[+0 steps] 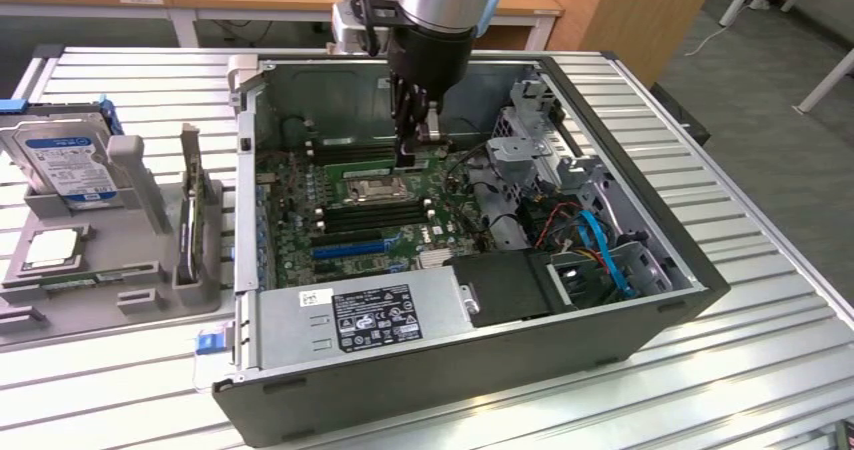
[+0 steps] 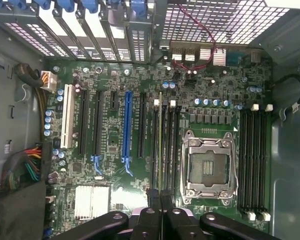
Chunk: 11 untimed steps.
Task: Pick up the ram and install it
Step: 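Insert the ram into the slot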
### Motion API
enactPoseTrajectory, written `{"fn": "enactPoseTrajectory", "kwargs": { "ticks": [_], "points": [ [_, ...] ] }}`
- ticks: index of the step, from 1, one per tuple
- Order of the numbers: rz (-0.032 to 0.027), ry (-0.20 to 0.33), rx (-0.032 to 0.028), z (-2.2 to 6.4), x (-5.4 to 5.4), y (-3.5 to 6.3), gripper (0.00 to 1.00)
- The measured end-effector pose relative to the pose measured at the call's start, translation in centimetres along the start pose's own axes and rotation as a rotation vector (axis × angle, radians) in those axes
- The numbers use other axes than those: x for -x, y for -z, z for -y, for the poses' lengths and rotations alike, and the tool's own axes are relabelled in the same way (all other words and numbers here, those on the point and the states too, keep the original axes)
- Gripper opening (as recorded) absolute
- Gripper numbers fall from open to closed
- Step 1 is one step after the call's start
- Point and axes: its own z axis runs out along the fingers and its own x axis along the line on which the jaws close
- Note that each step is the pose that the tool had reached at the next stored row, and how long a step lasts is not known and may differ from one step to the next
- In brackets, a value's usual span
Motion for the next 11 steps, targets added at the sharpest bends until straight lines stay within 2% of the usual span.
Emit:
{"fn": "enactPoseTrajectory", "kwargs": {
  "ticks": [11],
  "points": [
    [0.0000, 0.000, 0.0000, 0.04, -0.01, -0.68, 0.11]
  ]
}}
